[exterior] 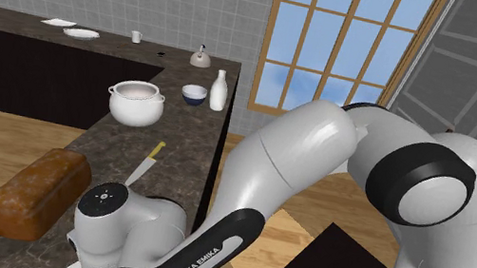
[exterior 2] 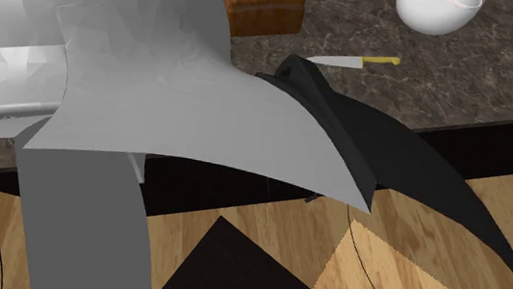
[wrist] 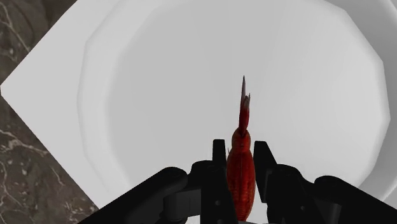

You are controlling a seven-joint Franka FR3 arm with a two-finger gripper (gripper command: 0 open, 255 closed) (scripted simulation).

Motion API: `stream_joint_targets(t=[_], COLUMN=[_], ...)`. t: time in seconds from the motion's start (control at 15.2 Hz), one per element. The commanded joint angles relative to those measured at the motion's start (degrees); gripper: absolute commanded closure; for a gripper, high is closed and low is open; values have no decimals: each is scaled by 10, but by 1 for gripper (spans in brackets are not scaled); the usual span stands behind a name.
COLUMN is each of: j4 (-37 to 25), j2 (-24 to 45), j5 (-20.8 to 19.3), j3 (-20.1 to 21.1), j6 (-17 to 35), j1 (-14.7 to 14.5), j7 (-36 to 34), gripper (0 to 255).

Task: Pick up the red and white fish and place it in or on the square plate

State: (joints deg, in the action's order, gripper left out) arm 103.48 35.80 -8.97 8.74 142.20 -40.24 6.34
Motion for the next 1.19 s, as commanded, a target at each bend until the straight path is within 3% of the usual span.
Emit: stream_joint_targets(t=[0.0,0.33,0.59,1.12], j4=[0,0,8,8], j2=[0,0,-55,-55], j5=[0,0,11,11], j3=[0,0,9,9], j6=[0,0,-47,-47], j1=[0,0,7,7], j7=[0,0,7,7], gripper=[0,0,0,0])
